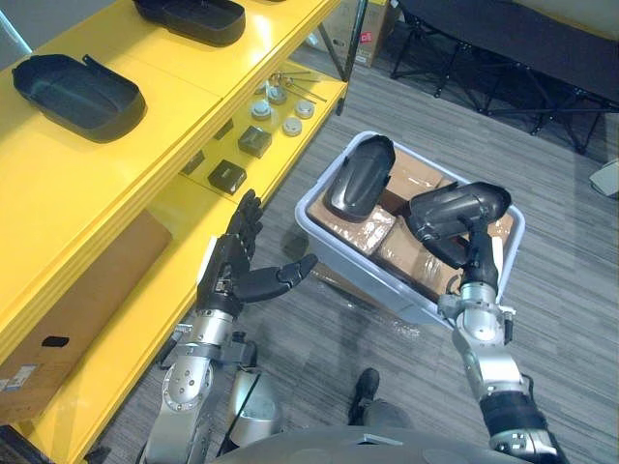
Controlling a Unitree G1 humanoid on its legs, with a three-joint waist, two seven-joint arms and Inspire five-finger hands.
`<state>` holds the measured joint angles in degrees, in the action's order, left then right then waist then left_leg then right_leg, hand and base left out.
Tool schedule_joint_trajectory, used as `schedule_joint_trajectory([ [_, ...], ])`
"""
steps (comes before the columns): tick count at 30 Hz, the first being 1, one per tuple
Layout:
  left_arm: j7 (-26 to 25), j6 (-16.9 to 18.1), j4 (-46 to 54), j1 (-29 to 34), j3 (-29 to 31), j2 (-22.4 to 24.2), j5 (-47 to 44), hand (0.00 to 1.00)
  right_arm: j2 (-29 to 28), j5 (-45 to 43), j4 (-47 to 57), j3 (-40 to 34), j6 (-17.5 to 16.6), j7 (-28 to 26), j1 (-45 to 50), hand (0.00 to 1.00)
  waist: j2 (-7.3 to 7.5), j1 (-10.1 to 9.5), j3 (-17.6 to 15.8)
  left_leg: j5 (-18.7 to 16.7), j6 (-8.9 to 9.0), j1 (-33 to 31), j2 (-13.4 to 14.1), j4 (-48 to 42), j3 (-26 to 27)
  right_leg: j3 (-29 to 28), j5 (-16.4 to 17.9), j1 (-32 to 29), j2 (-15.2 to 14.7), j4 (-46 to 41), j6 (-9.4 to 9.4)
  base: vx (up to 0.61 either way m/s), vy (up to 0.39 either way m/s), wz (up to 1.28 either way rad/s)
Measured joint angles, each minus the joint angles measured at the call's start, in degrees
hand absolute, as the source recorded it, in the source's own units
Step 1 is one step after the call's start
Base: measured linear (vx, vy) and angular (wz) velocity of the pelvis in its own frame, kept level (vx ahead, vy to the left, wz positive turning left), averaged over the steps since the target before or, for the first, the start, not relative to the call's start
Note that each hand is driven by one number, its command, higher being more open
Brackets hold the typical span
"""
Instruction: Walk over and take three plastic housings, then place them on the shelf
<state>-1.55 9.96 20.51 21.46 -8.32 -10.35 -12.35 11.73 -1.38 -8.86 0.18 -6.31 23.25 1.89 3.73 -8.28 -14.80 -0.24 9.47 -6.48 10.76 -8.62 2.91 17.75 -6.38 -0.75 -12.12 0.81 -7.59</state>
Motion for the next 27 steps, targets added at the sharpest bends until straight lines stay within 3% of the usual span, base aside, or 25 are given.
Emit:
schedule_joint_trajectory([
  [3,-2.38,0.93,0.00,0.55,-0.38,1.05,-0.02,1.00,-3.29,1.23,1.78,1.74,-0.84,0.12,4.66,1.00,-0.19,1.53,0.32,-1.77,-0.13,1.06,0.08,-1.26,1.80,-1.74,-0.02,0.46,-0.10,0.01,-0.03,0.06,0.021,-0.25],
  [8,-4.67,2.18,0.01,0.45,-1.91,1.48,0.00,1.00,-3.70,2.93,1.98,2.67,-0.83,0.48,8.78,1.00,-0.57,3.74,0.57,-3.23,-0.19,1.75,0.25,-2.24,3.21,-2.88,0.02,0.66,-0.13,0.28,-0.04,0.02,0.015,-0.17],
  [13,-5.43,2.18,0.01,0.46,-3.97,1.46,0.30,1.00,-3.53,-3.00,2.39,2.69,-0.83,1.14,11.08,1.00,-1.92,4.03,2.39,-3.51,-0.17,2.02,0.38,-2.13,4.53,-4.03,0.00,-0.07,-0.11,0.35,-0.11,0.01,0.003,-0.12],
  [19,-3.63,2.10,-0.83,0.40,-5.53,-1.01,10.80,1.00,-2.59,-8.56,2.11,2.63,-0.80,3.86,8.47,1.00,-2.77,4.19,2.67,-3.51,-0.25,-0.59,0.43,-3.30,4.50,-4.16,-0.17,-2.27,-0.20,0.24,-0.28,-0.02,0.004,-0.01],
  [22,-2.99,0.63,-3.94,0.26,-7.00,-2.01,10.94,1.00,-0.33,-8.57,-0.46,2.44,-0.78,6.06,3.35,1.00,-3.68,4.17,1.08,-3.36,-0.48,-2.39,0.28,-4.30,4.11,-4.13,-0.77,-3.51,-0.35,0.17,-0.47,-0.05,0.015,0.05],
  [27,-3.57,-0.20,-6.57,-1.93,-8.37,-2.25,11.31,1.00,4.45,-12.67,-9.44,0.26,-0.19,10.20,-9.87,1.00,-5.18,3.63,-4.74,-2.56,-0.86,-5.44,-0.06,-5.23,2.66,-3.47,-1.35,-5.55,-0.56,-0.52,-0.36,-0.07,0.009,0.10],
])
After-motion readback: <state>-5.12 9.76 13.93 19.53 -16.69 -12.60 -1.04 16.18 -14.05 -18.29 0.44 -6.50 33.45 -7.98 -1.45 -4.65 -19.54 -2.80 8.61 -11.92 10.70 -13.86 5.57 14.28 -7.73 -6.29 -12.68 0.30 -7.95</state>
